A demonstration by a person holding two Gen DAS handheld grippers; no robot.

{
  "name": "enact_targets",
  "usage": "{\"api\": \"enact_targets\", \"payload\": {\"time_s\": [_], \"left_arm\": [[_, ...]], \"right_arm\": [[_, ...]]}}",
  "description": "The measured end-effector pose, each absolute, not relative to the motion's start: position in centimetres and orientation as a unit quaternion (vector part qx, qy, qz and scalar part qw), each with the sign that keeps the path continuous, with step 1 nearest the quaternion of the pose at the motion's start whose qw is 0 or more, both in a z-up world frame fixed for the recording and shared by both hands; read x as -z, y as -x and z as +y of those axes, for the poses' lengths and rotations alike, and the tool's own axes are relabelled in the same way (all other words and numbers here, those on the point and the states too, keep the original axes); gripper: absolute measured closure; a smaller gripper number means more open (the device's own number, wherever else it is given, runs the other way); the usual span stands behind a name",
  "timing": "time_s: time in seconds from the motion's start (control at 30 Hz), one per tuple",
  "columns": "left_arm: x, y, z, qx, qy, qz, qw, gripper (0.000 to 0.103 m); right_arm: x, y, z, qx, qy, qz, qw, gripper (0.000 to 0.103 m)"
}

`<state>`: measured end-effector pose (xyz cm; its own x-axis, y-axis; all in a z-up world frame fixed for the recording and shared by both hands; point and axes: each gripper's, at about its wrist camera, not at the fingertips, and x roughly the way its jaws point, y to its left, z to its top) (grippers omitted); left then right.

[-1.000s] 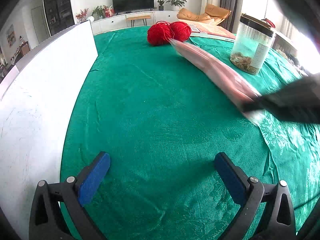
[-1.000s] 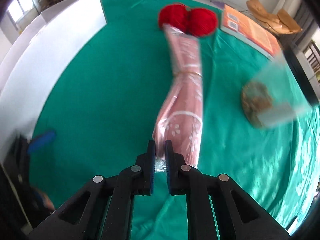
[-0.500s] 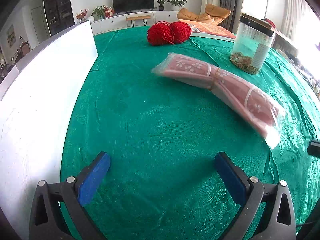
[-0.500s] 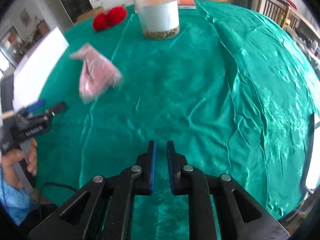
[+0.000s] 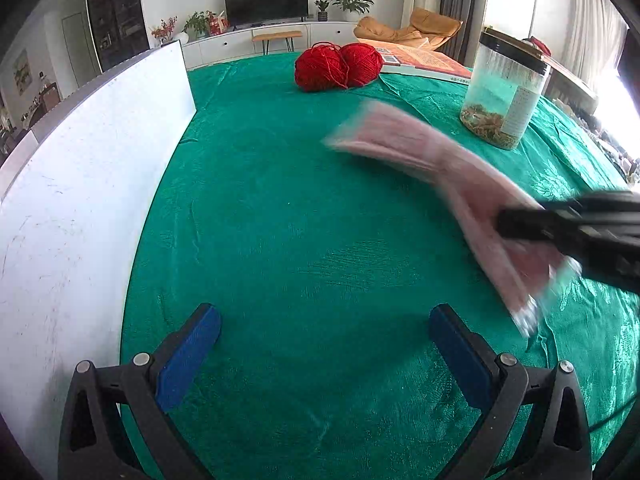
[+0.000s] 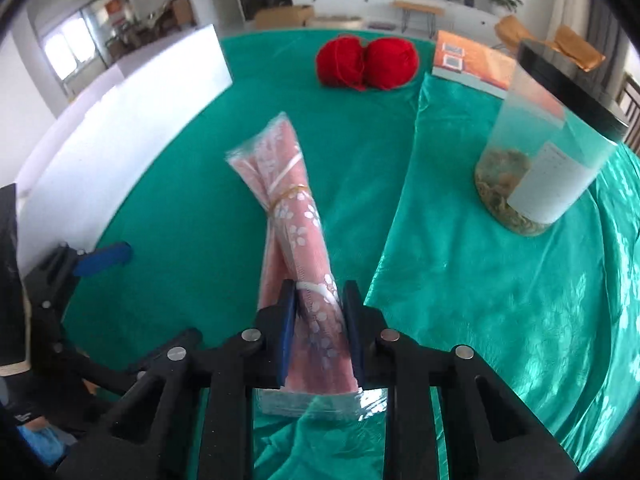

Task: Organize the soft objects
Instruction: 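Grasp the pink wrapped towel roll with the right tool and stand it upright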

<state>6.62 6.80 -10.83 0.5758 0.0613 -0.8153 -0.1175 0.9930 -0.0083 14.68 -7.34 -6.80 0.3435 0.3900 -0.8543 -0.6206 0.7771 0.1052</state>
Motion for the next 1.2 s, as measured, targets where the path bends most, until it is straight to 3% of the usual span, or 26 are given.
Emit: {"api": "enact_targets", "payload": {"time_s": [0.3, 0.6, 0.63, 0.67, 0.73, 0.87, 1.2], "left_arm": [[10.8, -6.6, 6.8, -0.051, 0.031, 0.458, 0.887, 0.000], [10.8, -6.6, 6.8, -0.050, 0.031, 0.458, 0.887, 0.000], [10.8, -6.6, 6.8, -0.050, 0.031, 0.458, 0.887, 0.000], [10.8, -6.6, 6.8, -0.050, 0.031, 0.458, 0.887, 0.000], [10.8, -6.6, 6.8, -0.050, 0.031, 0.458, 0.887, 0.000], [10.8, -6.6, 6.8, -0.050, 0.031, 0.458, 0.887, 0.000], [10.9, -6.6, 6.8, -0.050, 0.030, 0.458, 0.887, 0.000]], "right_arm": [[5.7, -6.5, -21.5, -0.121, -0.027, 0.499, 0.858, 0.084], [4.9, -16.8, -21.1, -0.080, -0.041, 0.423, 0.902, 0.084], [5.0, -17.9, -20.5, -0.087, -0.039, 0.413, 0.906, 0.077], [5.3, -18.2, -20.4, -0.090, -0.038, 0.408, 0.908, 0.056], [4.9, -17.6, -20.2, -0.083, -0.040, 0.396, 0.913, 0.031], [5.1, -14.2, -19.2, -0.051, -0.011, 0.370, 0.928, 0.029], [8.5, -12.8, -18.8, -0.018, 0.032, 0.438, 0.898, 0.029]]}}
